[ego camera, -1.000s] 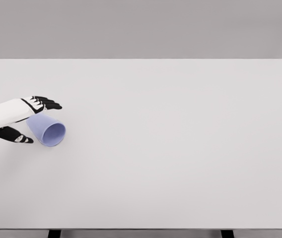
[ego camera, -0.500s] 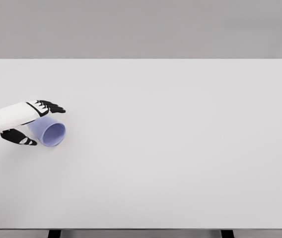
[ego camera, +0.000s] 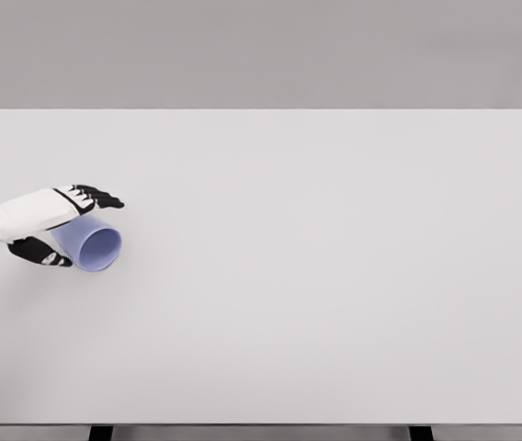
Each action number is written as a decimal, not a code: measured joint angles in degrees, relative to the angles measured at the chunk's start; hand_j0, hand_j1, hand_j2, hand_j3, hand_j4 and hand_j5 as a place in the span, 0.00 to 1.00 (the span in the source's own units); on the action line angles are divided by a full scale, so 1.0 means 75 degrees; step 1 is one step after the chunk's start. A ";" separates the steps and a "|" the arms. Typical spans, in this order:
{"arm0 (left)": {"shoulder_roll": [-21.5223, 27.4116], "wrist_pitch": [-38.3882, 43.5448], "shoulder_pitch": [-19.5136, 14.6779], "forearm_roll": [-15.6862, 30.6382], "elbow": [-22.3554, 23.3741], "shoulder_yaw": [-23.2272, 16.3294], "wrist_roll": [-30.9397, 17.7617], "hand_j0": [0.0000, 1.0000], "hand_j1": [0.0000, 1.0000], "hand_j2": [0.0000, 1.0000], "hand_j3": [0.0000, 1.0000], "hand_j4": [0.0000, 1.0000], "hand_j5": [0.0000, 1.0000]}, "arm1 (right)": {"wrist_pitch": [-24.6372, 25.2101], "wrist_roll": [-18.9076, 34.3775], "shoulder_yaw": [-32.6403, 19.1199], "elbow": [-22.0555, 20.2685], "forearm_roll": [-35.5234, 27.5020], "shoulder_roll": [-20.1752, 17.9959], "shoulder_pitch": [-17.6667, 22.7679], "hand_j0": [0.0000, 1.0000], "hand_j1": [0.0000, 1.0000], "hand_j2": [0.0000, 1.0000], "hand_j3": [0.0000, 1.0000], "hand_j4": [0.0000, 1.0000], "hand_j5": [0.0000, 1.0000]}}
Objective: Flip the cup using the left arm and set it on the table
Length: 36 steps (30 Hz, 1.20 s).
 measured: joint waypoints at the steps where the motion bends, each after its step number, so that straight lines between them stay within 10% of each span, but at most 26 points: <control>1: -0.0011 0.0000 0.0011 -0.0010 0.0011 0.0000 0.0000 1.00 1.00 1.00 1.00 1.00 1.00 | 0.0000 0.0000 0.0000 0.0000 0.0000 0.0000 0.0000 1.00 1.00 1.00 1.00 1.00 1.00; 36: -0.0536 0.0001 -0.0481 -0.0283 0.0542 -0.0483 0.0000 0.97 0.97 0.97 0.97 0.97 0.97 | 0.0000 0.0000 0.0000 0.0000 0.0000 0.0000 0.0000 1.00 1.00 1.00 1.00 1.00 1.00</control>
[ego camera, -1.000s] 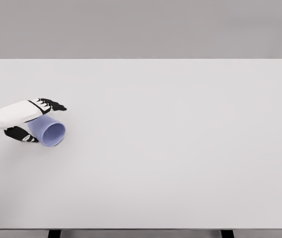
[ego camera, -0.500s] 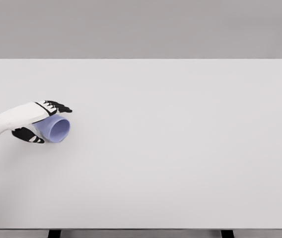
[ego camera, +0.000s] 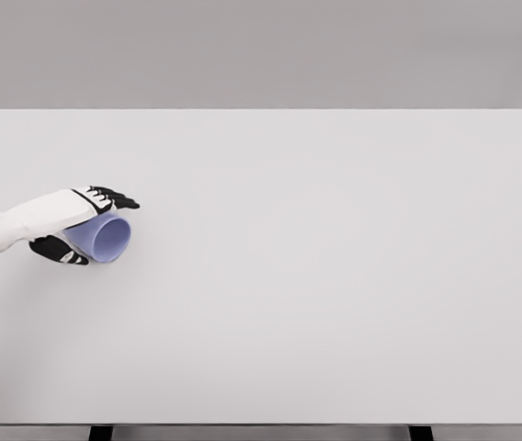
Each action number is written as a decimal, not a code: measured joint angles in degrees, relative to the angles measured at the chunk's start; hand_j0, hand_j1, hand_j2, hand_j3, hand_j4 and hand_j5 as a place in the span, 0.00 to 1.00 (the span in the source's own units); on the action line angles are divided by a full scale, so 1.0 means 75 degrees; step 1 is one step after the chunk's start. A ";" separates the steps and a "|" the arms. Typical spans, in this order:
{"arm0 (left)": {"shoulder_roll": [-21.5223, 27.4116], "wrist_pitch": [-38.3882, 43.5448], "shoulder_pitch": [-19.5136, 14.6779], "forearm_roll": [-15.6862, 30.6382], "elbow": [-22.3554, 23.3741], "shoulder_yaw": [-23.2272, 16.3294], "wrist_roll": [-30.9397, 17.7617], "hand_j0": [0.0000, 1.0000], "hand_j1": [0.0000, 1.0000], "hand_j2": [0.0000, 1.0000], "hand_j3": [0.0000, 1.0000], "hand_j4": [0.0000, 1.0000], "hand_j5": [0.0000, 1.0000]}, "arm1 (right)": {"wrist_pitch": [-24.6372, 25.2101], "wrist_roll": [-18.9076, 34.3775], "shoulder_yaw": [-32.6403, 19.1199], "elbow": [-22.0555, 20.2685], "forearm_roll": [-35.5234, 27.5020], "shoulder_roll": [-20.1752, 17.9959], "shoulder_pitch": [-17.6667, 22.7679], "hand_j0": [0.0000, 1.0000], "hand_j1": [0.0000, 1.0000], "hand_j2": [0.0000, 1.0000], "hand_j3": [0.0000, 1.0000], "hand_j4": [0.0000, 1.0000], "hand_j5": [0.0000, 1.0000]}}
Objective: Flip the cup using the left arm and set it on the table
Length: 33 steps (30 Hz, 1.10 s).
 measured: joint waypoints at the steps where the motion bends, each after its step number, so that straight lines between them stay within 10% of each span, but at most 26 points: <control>1: -0.0008 0.0000 0.0000 -0.0006 0.0022 -0.0006 0.0000 0.97 0.97 0.97 0.97 0.97 0.97 | 0.0000 0.0000 0.0000 0.0000 0.0000 0.0000 0.0000 1.00 1.00 1.00 1.00 1.00 1.00; 14: -0.0049 0.0018 -0.0012 -0.0015 0.0114 -0.0163 0.0006 0.79 0.79 0.79 0.79 0.79 0.79 | 0.0000 0.0000 0.0000 0.0000 0.0000 0.0000 0.0000 1.00 1.00 1.00 1.00 1.00 1.00; 33: 0.0028 -0.0001 -0.0059 0.0429 -0.0113 -0.0095 0.0016 0.79 0.79 0.79 0.79 0.79 0.79 | 0.0000 0.0000 0.0000 0.0000 0.0000 0.0000 0.0000 1.00 1.00 1.00 1.00 1.00 1.00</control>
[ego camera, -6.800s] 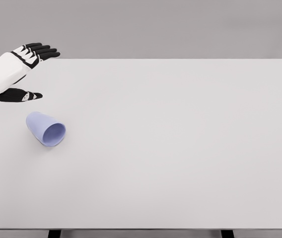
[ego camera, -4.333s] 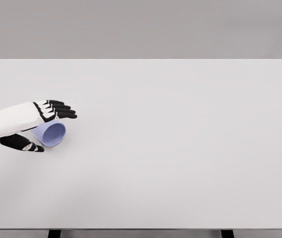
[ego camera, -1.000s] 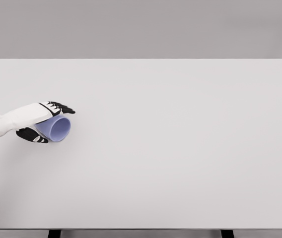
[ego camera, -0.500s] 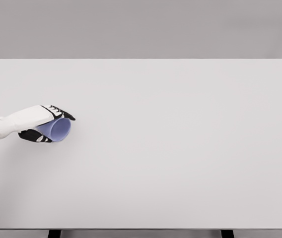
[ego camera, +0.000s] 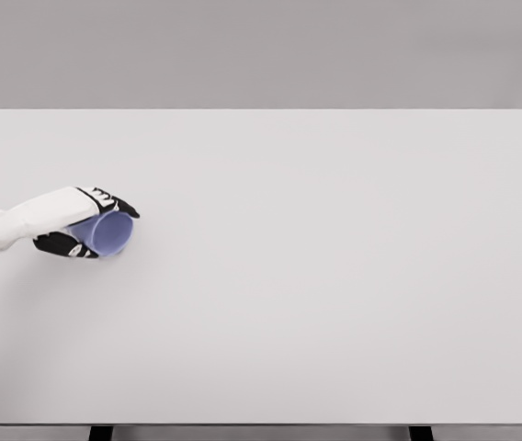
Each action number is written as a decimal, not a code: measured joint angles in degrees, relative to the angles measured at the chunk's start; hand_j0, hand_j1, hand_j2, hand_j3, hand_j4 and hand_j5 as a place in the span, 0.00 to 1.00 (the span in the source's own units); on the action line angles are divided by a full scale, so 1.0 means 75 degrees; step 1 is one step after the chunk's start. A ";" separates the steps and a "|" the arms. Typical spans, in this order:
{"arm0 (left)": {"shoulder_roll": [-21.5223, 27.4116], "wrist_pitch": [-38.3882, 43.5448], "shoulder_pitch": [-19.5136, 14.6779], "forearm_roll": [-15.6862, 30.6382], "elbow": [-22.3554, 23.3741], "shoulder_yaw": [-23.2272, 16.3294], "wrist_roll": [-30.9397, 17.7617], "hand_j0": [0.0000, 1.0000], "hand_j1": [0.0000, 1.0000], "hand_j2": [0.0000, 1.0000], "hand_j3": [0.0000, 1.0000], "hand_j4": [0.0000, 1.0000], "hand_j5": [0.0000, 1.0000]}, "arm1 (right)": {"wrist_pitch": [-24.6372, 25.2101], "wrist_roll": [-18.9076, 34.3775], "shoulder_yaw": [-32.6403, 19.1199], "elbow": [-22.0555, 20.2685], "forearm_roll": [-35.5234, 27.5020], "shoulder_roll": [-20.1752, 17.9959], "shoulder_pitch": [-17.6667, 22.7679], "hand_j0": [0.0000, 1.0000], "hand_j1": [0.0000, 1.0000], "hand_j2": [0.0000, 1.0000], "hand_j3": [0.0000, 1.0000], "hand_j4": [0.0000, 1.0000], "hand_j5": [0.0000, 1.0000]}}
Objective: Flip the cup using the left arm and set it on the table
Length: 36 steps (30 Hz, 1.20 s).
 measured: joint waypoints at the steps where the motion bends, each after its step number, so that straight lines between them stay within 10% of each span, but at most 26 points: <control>1: 0.0011 0.0000 0.0000 0.0069 -0.0033 0.0004 0.0002 0.79 0.79 0.79 0.79 0.79 0.79 | 0.0000 0.0000 0.0000 0.0000 0.0000 0.0000 0.0000 1.00 1.00 1.00 1.00 1.00 1.00; 36: -0.0710 0.0039 0.0141 0.3733 -0.0548 -0.0041 0.0079 0.80 0.80 0.80 0.80 0.80 0.80 | 0.0000 0.0000 0.0000 0.0000 0.0000 0.0000 0.0000 1.00 1.00 1.00 1.00 1.00 1.00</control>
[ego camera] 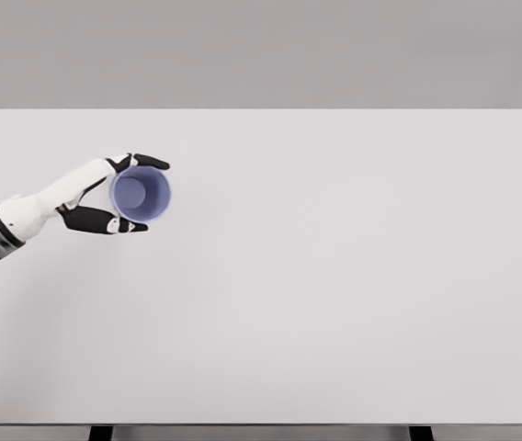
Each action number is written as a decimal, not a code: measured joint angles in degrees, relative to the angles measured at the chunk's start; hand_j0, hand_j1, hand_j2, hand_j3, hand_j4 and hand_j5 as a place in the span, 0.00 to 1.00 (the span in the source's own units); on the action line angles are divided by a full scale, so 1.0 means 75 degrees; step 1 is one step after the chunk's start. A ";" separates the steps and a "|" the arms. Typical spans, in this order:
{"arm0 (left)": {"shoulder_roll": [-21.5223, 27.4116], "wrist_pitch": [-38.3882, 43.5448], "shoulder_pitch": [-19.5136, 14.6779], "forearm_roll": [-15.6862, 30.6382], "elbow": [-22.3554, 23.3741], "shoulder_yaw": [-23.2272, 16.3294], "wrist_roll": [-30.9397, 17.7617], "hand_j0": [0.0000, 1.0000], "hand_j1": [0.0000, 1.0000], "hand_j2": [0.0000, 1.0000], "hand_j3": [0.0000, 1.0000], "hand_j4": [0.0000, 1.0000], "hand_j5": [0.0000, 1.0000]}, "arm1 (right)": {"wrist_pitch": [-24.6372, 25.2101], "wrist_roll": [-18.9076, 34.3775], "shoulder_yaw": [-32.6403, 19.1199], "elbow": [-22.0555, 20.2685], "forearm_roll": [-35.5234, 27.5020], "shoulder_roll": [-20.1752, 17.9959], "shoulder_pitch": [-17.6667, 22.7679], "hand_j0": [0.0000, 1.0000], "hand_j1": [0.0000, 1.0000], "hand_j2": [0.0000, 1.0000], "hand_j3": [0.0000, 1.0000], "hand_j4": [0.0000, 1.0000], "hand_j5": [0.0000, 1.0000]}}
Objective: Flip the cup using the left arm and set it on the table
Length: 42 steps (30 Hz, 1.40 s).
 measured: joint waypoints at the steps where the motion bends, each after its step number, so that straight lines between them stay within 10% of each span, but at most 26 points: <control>1: -0.0051 0.0000 0.0000 0.0055 -0.0021 -0.0005 -0.0001 0.80 0.80 0.80 0.80 0.80 0.80 | 0.0000 0.0000 0.0000 0.0000 0.0000 0.0000 0.0000 1.00 1.00 1.00 1.00 1.00 1.00; 42: -0.0176 0.0415 0.0914 0.2392 -0.1569 -0.0735 0.0001 0.82 0.82 0.82 0.82 0.82 0.82 | 0.0000 0.0000 0.0000 0.0000 0.0000 0.0000 0.0000 1.00 1.00 1.00 1.00 1.00 1.00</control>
